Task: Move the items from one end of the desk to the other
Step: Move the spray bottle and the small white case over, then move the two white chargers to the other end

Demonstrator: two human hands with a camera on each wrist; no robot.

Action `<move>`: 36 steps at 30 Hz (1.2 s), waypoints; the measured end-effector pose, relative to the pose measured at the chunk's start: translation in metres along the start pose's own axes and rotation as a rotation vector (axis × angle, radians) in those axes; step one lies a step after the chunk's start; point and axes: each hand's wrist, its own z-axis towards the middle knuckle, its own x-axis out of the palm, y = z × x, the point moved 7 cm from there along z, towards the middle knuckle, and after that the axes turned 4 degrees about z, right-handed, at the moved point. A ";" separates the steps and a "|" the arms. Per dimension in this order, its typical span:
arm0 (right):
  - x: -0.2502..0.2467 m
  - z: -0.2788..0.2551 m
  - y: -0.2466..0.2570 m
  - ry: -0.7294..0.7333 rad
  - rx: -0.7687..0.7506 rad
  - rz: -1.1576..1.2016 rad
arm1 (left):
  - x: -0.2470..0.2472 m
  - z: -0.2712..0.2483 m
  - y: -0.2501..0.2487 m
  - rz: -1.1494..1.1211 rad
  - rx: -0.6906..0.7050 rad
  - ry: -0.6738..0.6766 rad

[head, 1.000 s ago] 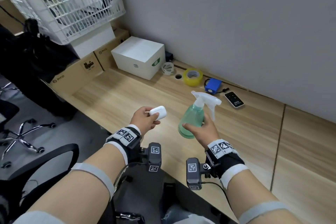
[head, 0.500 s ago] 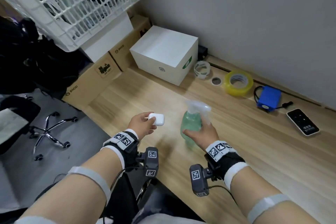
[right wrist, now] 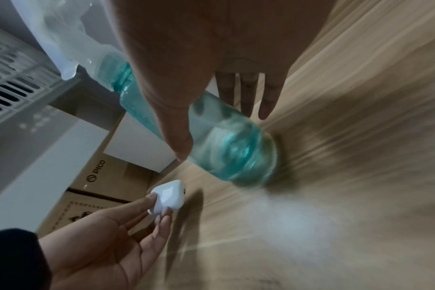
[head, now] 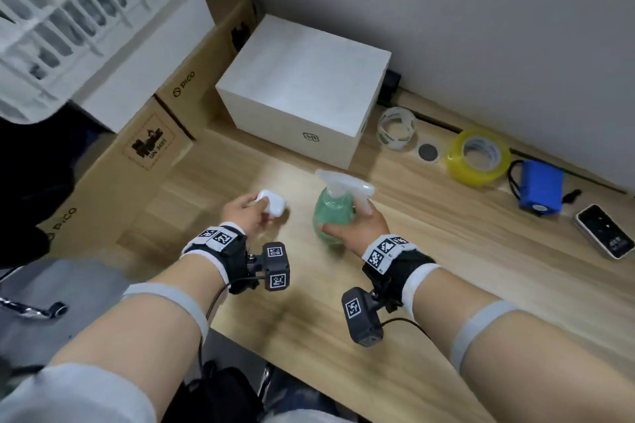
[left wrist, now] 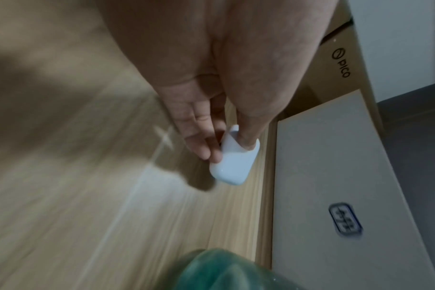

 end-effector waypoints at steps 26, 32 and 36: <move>-0.070 -0.016 -0.048 -0.291 0.103 0.222 | 0.086 -0.023 0.004 0.469 -0.001 0.084; -0.199 -0.139 -0.162 -0.464 0.166 0.325 | 0.238 -0.161 0.045 0.487 0.154 0.296; -0.285 -0.240 -0.240 -0.566 0.211 0.362 | 0.346 -0.276 0.087 0.483 0.242 0.518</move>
